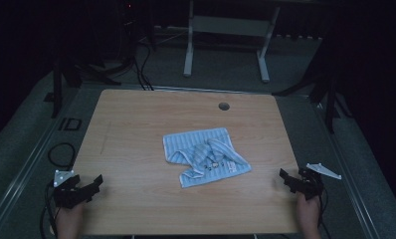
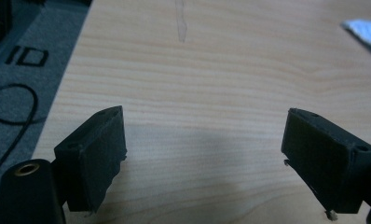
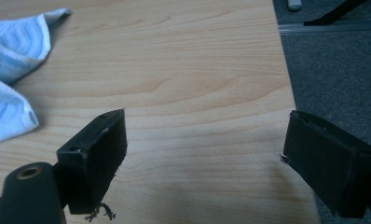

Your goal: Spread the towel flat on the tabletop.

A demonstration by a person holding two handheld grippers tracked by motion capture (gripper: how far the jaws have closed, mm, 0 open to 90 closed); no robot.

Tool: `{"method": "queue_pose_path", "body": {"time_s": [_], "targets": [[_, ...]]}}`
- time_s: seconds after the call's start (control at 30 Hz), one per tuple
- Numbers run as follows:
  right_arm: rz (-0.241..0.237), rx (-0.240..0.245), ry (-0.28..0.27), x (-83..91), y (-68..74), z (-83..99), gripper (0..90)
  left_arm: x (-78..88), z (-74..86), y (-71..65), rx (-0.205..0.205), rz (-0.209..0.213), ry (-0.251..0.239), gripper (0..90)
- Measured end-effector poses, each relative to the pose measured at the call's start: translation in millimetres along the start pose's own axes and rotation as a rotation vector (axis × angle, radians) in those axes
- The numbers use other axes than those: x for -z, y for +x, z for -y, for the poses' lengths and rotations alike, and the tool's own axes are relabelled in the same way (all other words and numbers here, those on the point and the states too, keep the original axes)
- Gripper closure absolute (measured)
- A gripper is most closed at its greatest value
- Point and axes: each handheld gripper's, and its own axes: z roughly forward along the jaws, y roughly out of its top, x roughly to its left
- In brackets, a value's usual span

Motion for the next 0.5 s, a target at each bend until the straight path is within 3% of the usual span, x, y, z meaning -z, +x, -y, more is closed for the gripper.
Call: {"method": "queue_pose_path", "body": {"time_s": [0.13, 0.27, 0.4, 0.5], "targets": [[0.006, 0.052, 0.008, -0.6, 3.5, -0.5, 13.0, 0.5, -5.1, 3.0, -0.014, 0.038, 0.045, 13.8], [-0.031, 0.072, 0.071, -4.4, 3.3, -2.5, 13.4, 1.7, -10.9, 0.2, -0.119, 0.059, 0.139, 13.8], [-0.050, 0.091, 0.107, -7.2, 4.3, -3.5, 13.4, 0.1, -11.0, -5.8, -0.185, 0.088, 0.222, 13.8], [-0.065, 0.121, 0.113, -7.5, 7.0, -5.7, 13.4, -1.4, -10.7, -9.3, -0.198, 0.109, 0.246, 13.8]]}}
